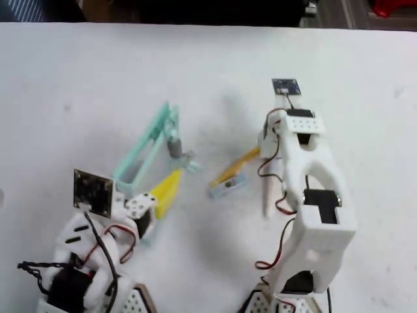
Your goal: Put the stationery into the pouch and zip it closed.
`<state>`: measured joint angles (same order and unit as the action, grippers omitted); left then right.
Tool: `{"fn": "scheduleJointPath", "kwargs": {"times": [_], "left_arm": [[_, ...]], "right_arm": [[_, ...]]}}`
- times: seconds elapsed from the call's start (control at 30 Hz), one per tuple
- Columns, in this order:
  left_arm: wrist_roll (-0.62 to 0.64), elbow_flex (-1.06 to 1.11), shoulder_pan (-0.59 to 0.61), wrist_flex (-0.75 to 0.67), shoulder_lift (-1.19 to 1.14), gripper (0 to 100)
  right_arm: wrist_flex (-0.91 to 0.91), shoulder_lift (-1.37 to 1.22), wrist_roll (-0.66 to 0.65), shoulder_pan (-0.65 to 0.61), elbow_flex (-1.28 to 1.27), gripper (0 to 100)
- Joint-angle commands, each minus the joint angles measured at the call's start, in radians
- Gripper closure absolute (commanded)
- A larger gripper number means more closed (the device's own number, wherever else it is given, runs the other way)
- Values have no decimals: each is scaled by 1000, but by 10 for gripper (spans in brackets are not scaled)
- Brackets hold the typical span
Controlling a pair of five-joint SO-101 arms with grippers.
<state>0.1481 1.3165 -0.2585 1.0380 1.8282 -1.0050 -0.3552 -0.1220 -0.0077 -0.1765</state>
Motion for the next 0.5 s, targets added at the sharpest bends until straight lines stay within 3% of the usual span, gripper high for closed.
{"fn": "scheduleJointPath", "kwargs": {"times": [0.0,0.47], "left_arm": [[8,-23,-19,3,-12,744],[6,-25,-21,11,-12,745]], "right_arm": [[-10,5,3,5,28,981],[-28,5,3,5,28,981]]}}
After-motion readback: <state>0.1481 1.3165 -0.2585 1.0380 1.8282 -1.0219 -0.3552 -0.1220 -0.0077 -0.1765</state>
